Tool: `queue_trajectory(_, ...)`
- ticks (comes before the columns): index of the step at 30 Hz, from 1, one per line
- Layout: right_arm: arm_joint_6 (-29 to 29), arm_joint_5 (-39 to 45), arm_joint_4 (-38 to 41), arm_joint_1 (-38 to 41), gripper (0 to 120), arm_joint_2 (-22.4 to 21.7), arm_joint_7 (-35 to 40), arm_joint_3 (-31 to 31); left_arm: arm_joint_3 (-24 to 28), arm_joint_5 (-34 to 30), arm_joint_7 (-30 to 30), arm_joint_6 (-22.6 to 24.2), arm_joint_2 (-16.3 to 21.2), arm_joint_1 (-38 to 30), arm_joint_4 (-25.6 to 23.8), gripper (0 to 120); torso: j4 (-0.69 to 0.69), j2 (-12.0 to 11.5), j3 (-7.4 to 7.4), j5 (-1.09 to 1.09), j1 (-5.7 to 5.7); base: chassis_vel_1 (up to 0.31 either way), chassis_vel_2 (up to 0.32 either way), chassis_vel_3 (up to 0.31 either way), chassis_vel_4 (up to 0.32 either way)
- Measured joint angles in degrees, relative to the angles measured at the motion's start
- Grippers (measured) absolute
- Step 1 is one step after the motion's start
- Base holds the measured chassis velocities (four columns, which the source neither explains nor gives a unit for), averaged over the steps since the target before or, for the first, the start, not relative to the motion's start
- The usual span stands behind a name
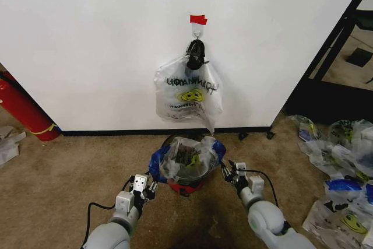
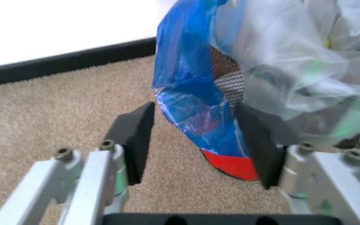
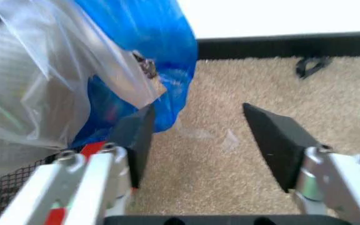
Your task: Pick up the garbage bag from the wall and place it over the trash bin.
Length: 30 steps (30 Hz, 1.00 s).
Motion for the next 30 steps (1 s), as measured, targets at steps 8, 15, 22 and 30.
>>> queue_trajectory(8, 5.57, -4.75, 3.45, -5.38, 84, -0.07, -1.70, 3.60, -1.32, 4.55, 0.15, -2.91, -0.44, 5.80, -4.65, 86, -0.01, 0.00, 0.00, 0.01, 0.00, 0.000, 0.000, 0.000, 0.000)
queue_trajectory(15, 16.46, -8.94, 6.43, -11.02, 100, 1.80, -4.40, 8.31, -2.64, 3.16, 0.13, -5.84, 0.65, 5.59, -9.06, 100, 0.01, 0.00, 0.00, 0.00, 0.00, 0.000, 0.000, 0.000, 0.000)
queue_trajectory(22, 26.81, -11.39, 7.29, -13.06, 100, 3.66, -8.06, 9.58, -5.88, -8.62, 0.63, -6.55, 4.14, -2.44, -11.31, 100, 0.06, 0.00, 0.00, 0.03, 0.00, 0.000, 0.000, 0.000, 0.000)
queue_trajectory(30, 33.16, -13.34, 11.99, -18.29, 100, 5.88, -11.76, 10.68, -0.51, -22.13, 4.54, -0.53, 11.53, -22.62, -2.21, 100, 0.00, 0.00, 0.01, -0.02, 0.01, 0.000, 0.000, 0.000, 0.000)
